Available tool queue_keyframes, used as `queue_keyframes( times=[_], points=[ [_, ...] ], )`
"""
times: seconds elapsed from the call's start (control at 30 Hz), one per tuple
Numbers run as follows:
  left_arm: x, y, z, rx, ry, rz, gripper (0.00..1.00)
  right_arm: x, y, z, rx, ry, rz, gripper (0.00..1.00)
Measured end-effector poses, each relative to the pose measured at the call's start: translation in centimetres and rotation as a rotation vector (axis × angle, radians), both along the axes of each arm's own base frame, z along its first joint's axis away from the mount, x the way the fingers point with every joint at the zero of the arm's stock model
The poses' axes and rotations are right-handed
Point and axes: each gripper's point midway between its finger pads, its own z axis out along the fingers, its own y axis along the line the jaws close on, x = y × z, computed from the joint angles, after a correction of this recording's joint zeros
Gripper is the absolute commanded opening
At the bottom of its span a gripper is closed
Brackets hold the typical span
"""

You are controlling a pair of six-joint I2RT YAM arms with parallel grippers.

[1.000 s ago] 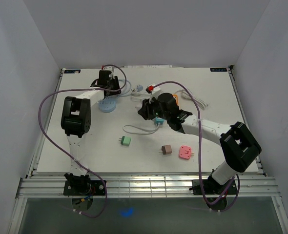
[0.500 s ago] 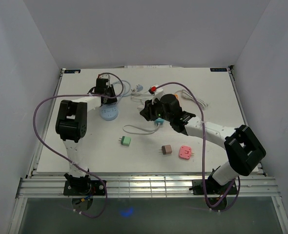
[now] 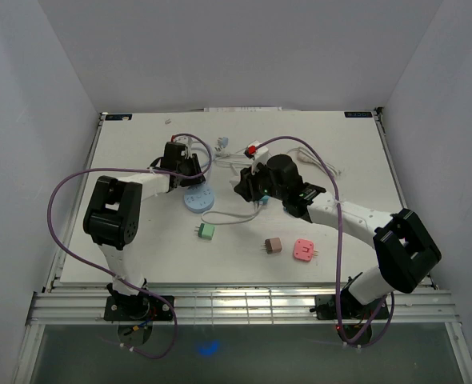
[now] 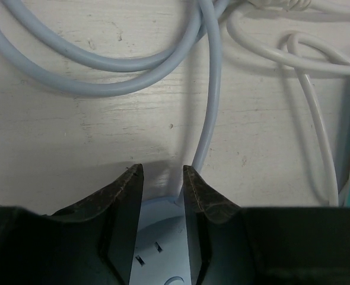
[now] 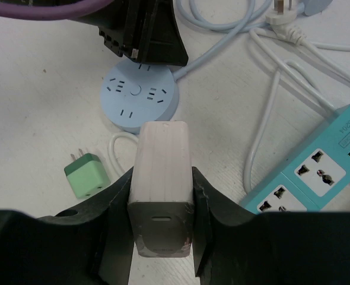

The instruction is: Insert the plug

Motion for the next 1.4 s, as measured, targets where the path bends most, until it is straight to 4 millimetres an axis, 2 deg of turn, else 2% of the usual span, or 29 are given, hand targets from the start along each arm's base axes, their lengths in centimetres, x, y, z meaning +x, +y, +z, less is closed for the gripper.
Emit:
queue_keyframes(
  times=[0.1, 0.3, 0.47, 0.6, 0.77, 0.97, 1.07, 1.1, 1.27, 1.4],
  points=[
    [0.1, 0.1, 0.0, 0.011, -0.006, -0.004, 0.52, -0.1, -0.4, -0.7, -0.04, 0.018, 0.022, 0.08],
    [0.8, 0.2, 1.0, 0.029, -0.024, -0.011, 0.7, 0.2, 0.1, -2.4, -0.095, 0.06, 0.069, 0.08],
    [1.5, -0.6, 2.3, -0.003, -0.054, -0.038, 0.73, 0.4, 0.6, -3.8, -0.143, 0.104, 0.1, 0.08],
    [2.5, -1.7, 3.7, -0.042, -0.081, -0.073, 0.74, 0.4, 0.6, -3.9, -0.154, 0.11, 0.103, 0.08],
    [3.6, -2.7, 4.0, -0.061, -0.1, -0.116, 0.68, 0.3, 0.5, -3.9, -0.16, 0.117, 0.102, 0.08],
    [3.5, -2.9, 1.8, -0.049, -0.056, -0.143, 0.58, 0.1, 0.3, -4.2, -0.172, 0.131, 0.102, 0.08],
    [3.2, -3.1, 0.8, -0.041, -0.03, -0.151, 0.5, 0.1, 0.3, -4.2, -0.173, 0.133, 0.102, 0.08],
    [3.1, -3.2, 0.5, -0.037, -0.023, -0.156, 0.43, 0.1, 0.3, -4.2, -0.174, 0.134, 0.102, 0.08],
    [2.3, -4.3, -0.2, -0.021, -0.006, -0.187, 0.22, 0.0, 0.2, -4.3, -0.178, 0.138, 0.1, 0.08],
    [1.9, -4.9, -0.3, -0.011, -0.003, -0.203, 0.16, -0.2, 0.0, -4.6, -0.187, 0.149, 0.099, 0.08]
  ],
)
